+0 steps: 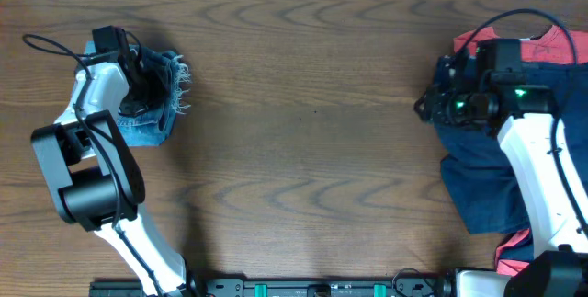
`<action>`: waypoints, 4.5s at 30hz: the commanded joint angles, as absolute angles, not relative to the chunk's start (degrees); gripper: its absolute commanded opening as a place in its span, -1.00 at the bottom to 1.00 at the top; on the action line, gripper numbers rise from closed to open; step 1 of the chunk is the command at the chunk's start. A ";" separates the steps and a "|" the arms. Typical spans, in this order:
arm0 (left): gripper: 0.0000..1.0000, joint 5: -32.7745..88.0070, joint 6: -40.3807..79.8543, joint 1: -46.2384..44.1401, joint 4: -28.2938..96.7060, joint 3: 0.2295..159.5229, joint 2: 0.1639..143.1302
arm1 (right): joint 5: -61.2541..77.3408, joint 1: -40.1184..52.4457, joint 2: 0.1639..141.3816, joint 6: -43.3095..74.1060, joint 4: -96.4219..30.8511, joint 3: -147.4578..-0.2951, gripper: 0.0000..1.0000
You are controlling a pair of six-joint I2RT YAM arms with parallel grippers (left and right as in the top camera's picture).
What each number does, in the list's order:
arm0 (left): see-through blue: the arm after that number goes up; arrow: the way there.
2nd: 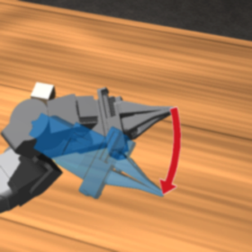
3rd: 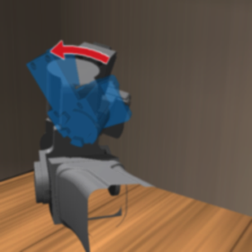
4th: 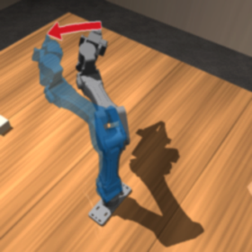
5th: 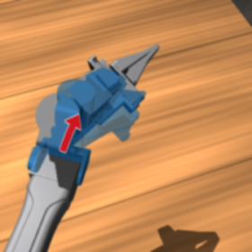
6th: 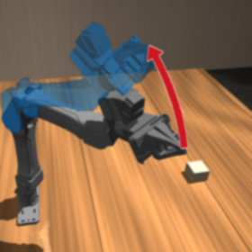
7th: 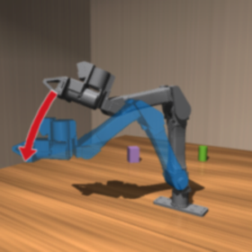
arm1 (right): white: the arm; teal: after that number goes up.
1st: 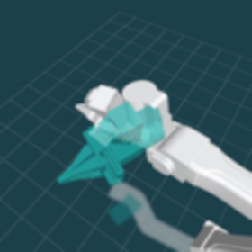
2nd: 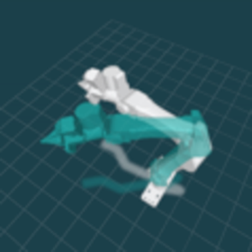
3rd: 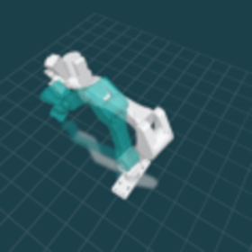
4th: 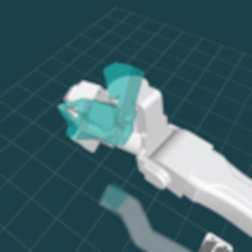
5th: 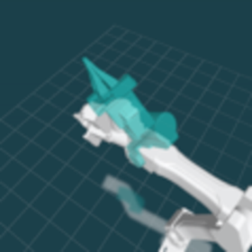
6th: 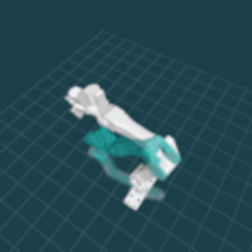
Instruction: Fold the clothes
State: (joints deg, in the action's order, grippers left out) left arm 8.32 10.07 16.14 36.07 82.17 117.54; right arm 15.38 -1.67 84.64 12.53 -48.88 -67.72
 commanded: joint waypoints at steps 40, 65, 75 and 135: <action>-0.15 19.86 7.11 -7.86 51.07 80.86 86.59 | -12.64 -1.41 118.24 23.51 -11.70 -69.67 0.43; -0.16 19.86 7.11 -7.86 51.83 80.86 86.59 | -4.05 -8.19 100.66 18.22 -17.89 -69.76 -0.98; -0.15 19.86 7.11 -7.86 51.86 80.86 86.59 | -0.97 -15.46 89.32 9.98 -22.83 -69.76 -0.98; 0.18 22.09 -3.75 -16.45 47.59 80.93 89.23 | 9.21 9.10 70.61 14.33 -51.81 -92.25 0.51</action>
